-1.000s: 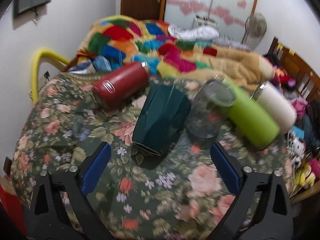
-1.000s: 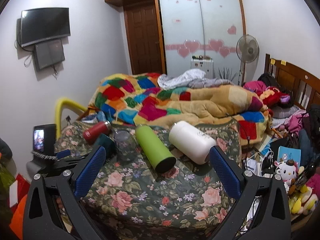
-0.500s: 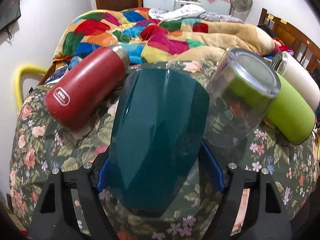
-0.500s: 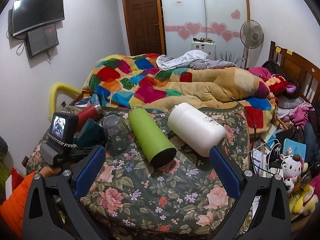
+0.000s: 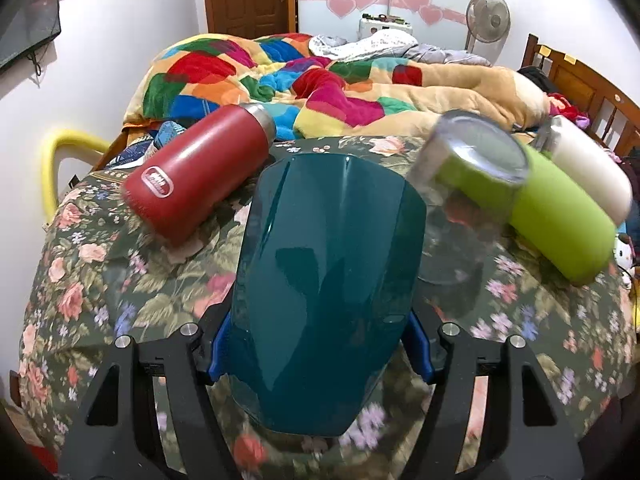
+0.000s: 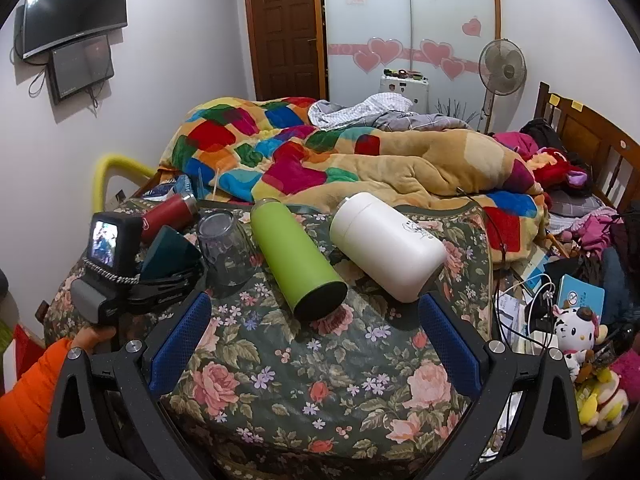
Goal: Flip cup upright
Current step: 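Lift the mug with the left tool and rotate it upright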
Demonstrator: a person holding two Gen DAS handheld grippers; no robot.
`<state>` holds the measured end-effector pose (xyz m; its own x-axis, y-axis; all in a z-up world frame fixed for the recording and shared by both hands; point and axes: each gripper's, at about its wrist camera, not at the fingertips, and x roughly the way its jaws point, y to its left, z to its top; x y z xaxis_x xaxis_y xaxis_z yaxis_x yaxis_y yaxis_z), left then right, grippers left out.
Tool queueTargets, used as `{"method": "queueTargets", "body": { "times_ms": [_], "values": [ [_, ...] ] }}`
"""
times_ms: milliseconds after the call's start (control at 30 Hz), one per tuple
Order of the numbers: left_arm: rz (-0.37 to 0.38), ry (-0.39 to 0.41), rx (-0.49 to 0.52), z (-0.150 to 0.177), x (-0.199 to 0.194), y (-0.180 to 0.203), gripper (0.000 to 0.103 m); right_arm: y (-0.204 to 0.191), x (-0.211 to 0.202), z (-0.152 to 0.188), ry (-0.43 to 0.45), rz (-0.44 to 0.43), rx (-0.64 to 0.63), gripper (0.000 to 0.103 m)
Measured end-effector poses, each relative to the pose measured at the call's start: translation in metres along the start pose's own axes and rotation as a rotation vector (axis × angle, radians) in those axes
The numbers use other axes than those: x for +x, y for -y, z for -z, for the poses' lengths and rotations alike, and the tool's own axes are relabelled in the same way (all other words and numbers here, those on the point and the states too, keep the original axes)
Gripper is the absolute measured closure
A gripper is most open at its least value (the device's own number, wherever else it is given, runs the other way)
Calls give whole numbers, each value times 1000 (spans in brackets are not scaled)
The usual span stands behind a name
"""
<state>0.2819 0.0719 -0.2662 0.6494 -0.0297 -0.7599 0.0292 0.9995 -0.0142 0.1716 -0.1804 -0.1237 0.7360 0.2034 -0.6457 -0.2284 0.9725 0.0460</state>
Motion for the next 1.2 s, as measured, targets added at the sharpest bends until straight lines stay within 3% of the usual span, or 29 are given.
{"method": "queueTargets", "body": {
  "times_ms": [400,667,900,1200],
  "values": [
    [9,60,52,9,-77,32,35,-7,-15,8,19,-13,-13,0],
    [66,84,97,13,-99,76,35,-4,-33,13,44,-4,-12,0],
    [124,54,111,21,-93,115,35,11,-44,23,53,7,9,0],
    [153,-42,137,45,-54,160,35,28,-39,34,21,19,34,0]
  ]
}}
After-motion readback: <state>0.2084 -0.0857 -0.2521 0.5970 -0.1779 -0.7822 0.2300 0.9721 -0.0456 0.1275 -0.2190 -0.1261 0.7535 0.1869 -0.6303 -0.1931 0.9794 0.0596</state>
